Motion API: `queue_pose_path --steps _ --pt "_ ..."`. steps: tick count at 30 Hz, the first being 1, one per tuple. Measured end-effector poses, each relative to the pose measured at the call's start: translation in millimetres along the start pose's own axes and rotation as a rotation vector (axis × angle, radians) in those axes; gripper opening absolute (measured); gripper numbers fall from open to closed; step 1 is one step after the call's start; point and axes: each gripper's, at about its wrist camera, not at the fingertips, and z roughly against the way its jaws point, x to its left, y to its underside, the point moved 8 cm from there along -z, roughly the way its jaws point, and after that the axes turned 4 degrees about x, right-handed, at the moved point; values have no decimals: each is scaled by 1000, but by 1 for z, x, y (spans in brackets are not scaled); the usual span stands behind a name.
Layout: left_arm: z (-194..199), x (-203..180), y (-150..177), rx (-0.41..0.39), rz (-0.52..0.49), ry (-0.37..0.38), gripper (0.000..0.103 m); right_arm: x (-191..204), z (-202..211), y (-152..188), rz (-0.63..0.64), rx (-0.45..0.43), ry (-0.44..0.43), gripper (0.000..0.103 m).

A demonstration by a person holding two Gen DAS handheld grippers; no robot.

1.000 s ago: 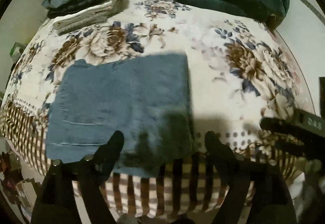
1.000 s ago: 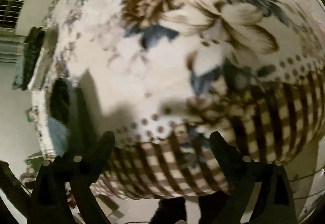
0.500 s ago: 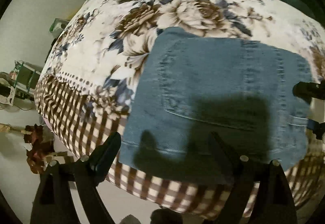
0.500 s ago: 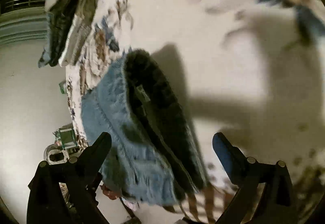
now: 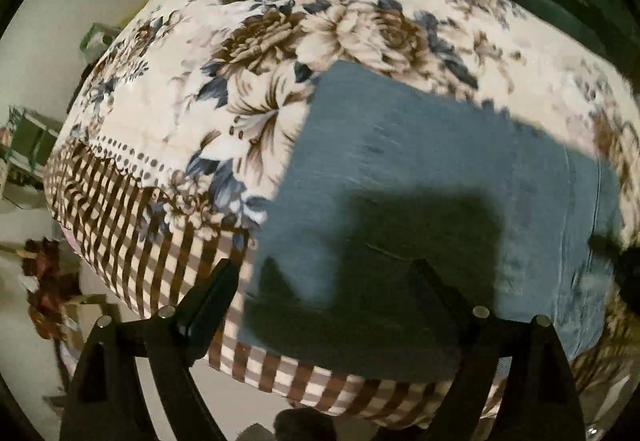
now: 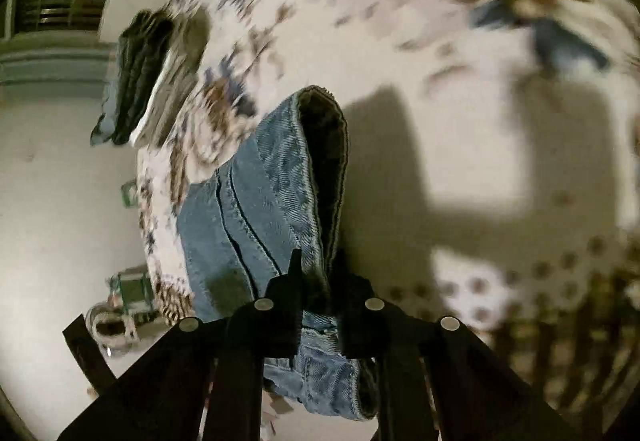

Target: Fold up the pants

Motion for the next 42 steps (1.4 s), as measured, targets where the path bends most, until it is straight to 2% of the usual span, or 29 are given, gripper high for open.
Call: queue_pose_path --steps 3,5,8,9,11,13,15,16,17,18,19,21,22,24,27,29,31,33,35,37,39,42 --pt "-4 10 -14 4 29 40 87 -31 -4 2 -56 36 34 15" --pt "-12 16 -28 14 42 56 87 -41 -18 3 -77 106 22 20" --pt "-28 21 -54 33 69 107 87 -42 -18 -3 -91 114 -5 36" --pt "-35 21 -63 39 72 122 87 -41 -14 -7 -97 97 -6 47" --pt "-51 16 -81 65 58 156 87 -37 -10 -14 -108 66 -57 57" --pt "-65 8 -91 88 21 174 87 -33 -12 -22 -122 46 -85 76" --pt "-76 7 -94 108 -4 158 92 -28 -26 -30 -139 64 -88 81" --pt "-81 7 -94 114 -14 159 94 -26 -36 -32 -149 87 -93 80" --pt "-85 9 -94 117 -13 163 98 -23 -45 -33 -159 106 -111 74" --pt "-87 14 -93 117 1 165 102 -24 -47 -35 -171 102 -102 49" --pt "-91 19 -92 126 24 196 102 -25 -46 -36 -174 82 -73 32" --pt "-97 27 -90 135 55 240 103 -19 -40 -38 -171 41 -77 26" --pt "-99 29 -89 137 64 267 103 -17 -36 -40 -161 15 -69 19" --pt "-100 29 -86 133 65 299 103 -22 -34 -43 -151 -17 -10 15" --pt "-95 28 -84 132 55 285 103 -26 -46 -42 -127 15 54 18" --pt "-86 31 -82 123 45 274 103 -23 -40 -41 -134 32 66 36" --pt "-73 34 -74 117 54 323 102 -14 -19 -33 -128 19 23 57" --pt "-63 42 -62 116 82 372 102 -8 7 -17 -114 -22 -9 65" --pt "-60 48 -49 128 99 403 102 -8 32 12 -153 -76 -45 68" --pt "-62 51 -33 146 113 423 102 -12 35 42 -213 -73 -90 71" --pt "-71 51 -17 178 109 419 102 -16 15 75 -271 -15 -144 72" --pt "-88 53 1 214 134 435 103 -25 -27 101 -364 41 -199 72"
